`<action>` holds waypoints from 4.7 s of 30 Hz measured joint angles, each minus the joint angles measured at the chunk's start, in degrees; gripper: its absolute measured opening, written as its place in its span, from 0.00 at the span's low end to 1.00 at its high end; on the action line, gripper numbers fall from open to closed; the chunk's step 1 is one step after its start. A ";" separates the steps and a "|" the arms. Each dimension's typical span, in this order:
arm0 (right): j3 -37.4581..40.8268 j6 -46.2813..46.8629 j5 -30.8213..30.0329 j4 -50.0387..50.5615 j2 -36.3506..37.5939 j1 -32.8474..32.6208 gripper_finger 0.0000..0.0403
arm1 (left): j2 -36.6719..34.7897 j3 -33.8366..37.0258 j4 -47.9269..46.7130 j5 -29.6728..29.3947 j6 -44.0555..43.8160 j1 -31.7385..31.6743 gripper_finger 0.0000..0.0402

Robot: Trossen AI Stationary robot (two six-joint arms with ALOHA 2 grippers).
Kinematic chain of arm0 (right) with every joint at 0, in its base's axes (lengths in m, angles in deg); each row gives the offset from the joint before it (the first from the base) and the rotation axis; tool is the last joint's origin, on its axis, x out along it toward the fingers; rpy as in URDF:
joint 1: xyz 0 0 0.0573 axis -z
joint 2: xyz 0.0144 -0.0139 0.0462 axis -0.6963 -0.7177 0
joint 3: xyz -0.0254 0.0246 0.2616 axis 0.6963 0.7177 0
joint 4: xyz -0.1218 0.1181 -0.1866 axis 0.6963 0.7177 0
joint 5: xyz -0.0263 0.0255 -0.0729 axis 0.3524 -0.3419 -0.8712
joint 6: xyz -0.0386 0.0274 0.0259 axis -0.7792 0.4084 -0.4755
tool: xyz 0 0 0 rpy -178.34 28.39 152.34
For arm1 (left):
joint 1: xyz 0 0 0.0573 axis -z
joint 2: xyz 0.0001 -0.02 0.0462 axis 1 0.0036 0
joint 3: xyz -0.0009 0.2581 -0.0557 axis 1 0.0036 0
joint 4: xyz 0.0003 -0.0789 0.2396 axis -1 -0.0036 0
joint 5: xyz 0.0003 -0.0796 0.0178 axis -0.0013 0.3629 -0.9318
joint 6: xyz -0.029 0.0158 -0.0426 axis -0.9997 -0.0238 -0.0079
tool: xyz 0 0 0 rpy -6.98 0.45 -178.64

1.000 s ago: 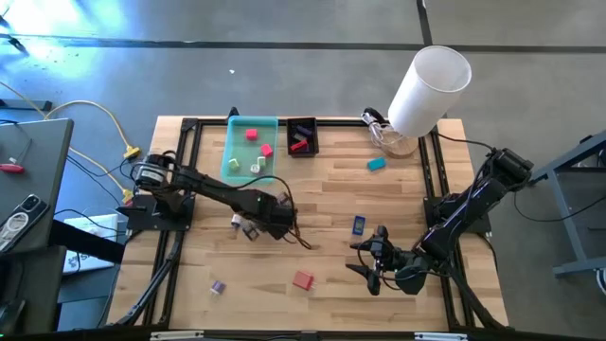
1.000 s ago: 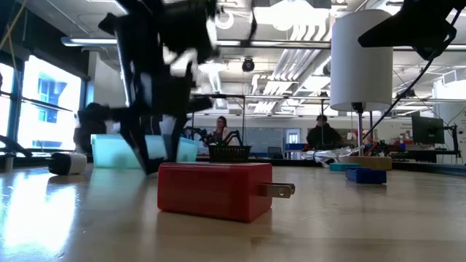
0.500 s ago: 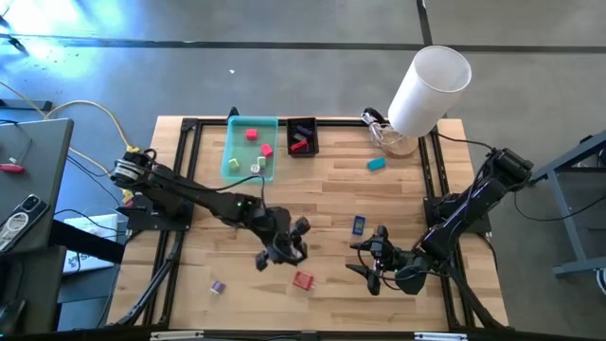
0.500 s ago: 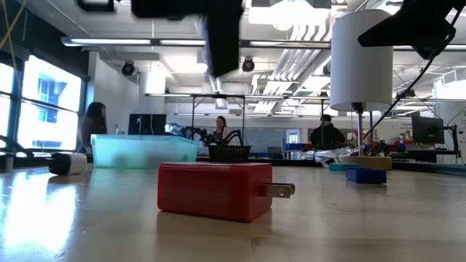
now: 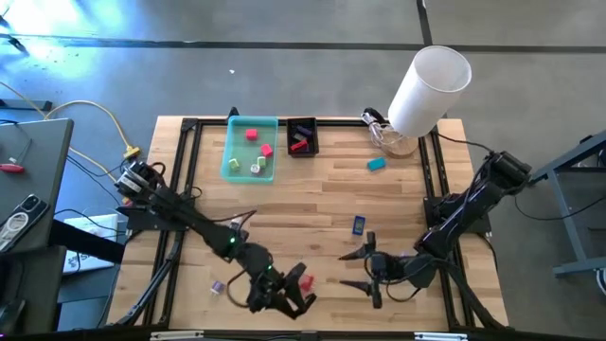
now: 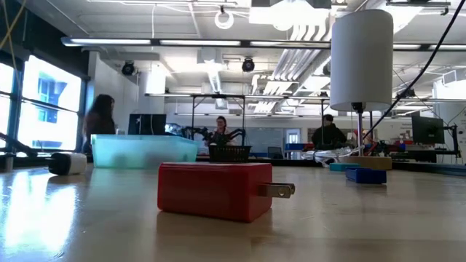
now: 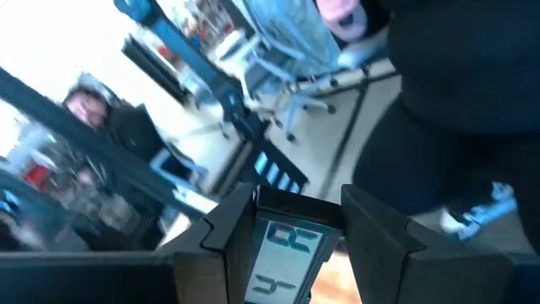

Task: Pick & Place Office items
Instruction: Put the black timer into the black bin

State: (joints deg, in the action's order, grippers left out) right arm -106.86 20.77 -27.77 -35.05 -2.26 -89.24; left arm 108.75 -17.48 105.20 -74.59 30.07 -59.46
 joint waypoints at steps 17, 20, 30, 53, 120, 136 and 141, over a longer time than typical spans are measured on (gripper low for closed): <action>-1.62 -12.18 24.44 -33.60 -18.11 8.08 0.65 | 1.20 0.02 3.28 -1.90 7.03 -0.08 0.35; -1.62 -10.52 28.30 -33.28 -18.11 9.34 0.65 | 1.20 0.02 3.88 -1.81 7.49 -0.88 0.35; -1.62 -5.18 38.10 -33.15 -18.11 11.98 0.56 | 1.20 0.02 4.70 1.88 4.90 -5.07 0.35; -1.64 -5.90 40.32 -29.15 -18.08 11.21 0.11 | 1.20 0.00 4.43 5.05 -8.78 -6.28 0.57; -30.58 -14.53 44.05 36.24 -23.31 71.26 0.11 | -24.57 0.04 -51.23 -6.22 -36.08 -51.35 0.58; -32.79 -16.15 45.19 35.18 -30.83 74.14 0.11 | -19.66 0.09 -49.39 -4.27 -32.12 -52.49 0.58; -32.76 -18.43 43.53 35.18 -30.83 74.49 0.12 | -17.14 0.11 -48.23 -4.28 -32.12 -53.58 0.58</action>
State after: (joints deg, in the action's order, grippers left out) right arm -139.62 2.34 15.76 0.13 -33.08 -14.75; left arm 91.61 -17.37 56.97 -78.87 -2.05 -113.04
